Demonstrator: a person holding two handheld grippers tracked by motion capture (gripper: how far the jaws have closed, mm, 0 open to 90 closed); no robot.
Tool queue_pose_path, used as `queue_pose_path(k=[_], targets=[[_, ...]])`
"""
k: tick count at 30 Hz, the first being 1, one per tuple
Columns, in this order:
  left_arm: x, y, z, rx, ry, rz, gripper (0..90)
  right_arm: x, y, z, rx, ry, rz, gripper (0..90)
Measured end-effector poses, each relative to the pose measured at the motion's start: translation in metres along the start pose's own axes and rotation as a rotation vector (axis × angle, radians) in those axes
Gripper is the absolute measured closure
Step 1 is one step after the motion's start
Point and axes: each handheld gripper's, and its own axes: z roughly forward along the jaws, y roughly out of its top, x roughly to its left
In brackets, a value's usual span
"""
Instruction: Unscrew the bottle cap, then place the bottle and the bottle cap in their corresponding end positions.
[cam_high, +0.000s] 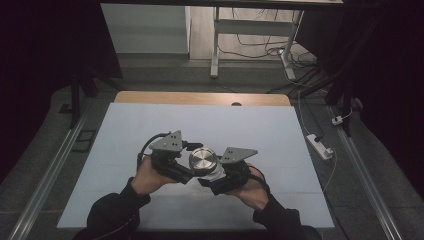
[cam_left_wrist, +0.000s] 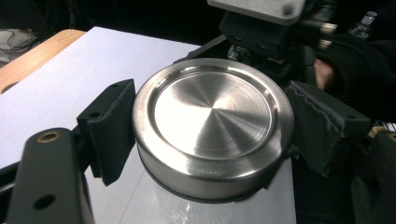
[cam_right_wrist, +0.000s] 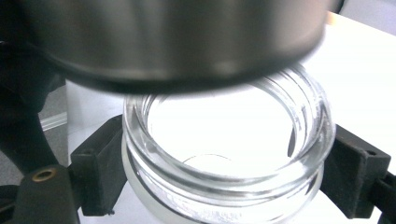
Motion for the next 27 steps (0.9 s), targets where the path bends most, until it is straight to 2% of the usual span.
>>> queue_pose_path(k=[10,27], targets=[[-0.003,-0.003,-0.004,0.011,0.012,0.008,20.8,-0.017,-0.004,-0.004,-0.005,-0.043,0.018,14.3],[-0.01,-0.017,0.002,0.031,0.009,0.008,20.8,-0.04,0.002,-0.002,-0.028,-0.107,0.039,14.3]])
